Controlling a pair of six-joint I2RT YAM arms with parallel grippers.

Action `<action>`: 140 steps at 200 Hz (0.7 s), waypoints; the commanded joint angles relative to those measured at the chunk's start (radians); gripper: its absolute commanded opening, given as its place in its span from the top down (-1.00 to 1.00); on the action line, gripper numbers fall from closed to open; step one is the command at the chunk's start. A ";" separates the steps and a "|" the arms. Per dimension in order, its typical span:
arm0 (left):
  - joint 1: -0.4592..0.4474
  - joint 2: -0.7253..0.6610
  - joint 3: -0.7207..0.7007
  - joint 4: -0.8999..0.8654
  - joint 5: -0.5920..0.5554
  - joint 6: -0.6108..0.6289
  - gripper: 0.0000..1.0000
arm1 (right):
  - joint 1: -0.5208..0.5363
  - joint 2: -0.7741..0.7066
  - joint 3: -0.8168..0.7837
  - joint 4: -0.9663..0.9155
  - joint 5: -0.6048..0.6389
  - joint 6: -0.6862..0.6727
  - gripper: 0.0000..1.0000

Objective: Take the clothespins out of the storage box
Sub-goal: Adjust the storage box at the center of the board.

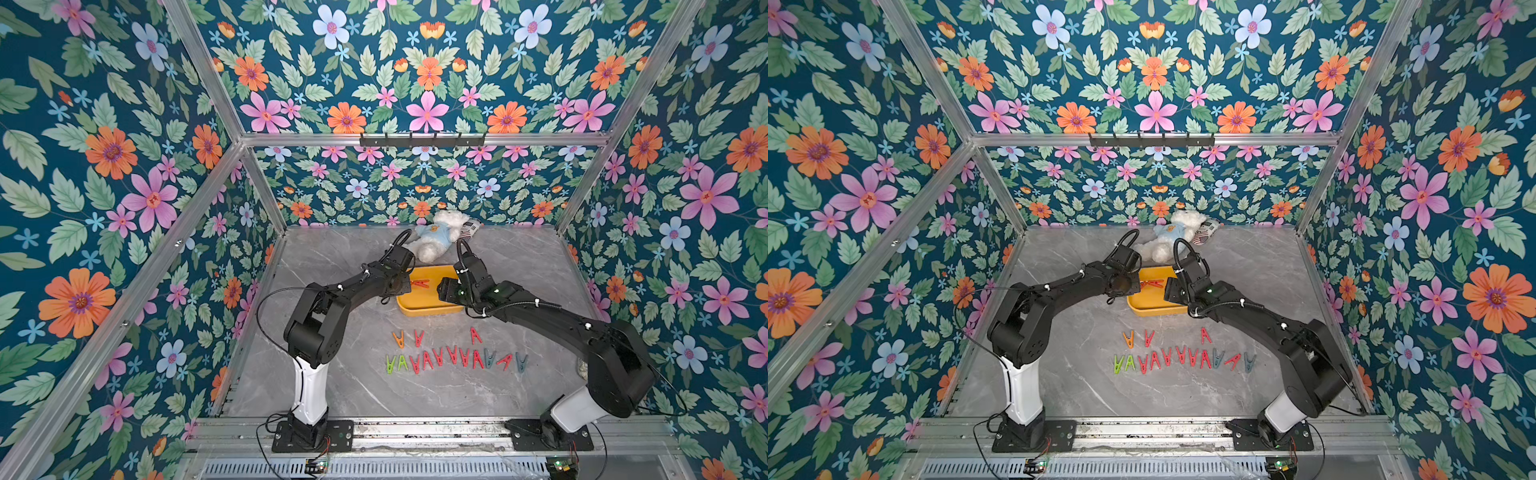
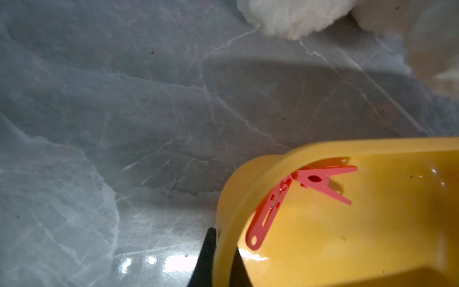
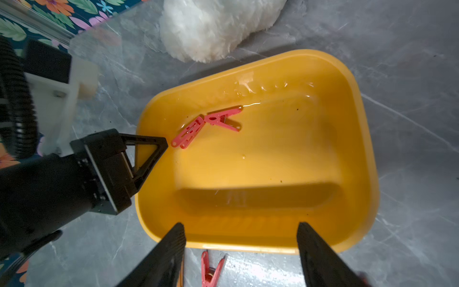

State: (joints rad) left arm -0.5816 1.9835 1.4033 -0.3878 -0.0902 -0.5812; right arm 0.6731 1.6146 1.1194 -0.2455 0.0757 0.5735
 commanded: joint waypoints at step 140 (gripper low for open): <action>0.100 -0.238 0.003 -0.065 0.035 -0.005 -0.86 | -0.018 0.458 0.379 -0.021 -0.016 -0.351 -0.02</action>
State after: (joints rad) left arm -0.4988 1.7996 1.4235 -0.4290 -0.0490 -0.5541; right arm 0.6605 2.0388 1.4658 -0.2363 0.0444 0.3058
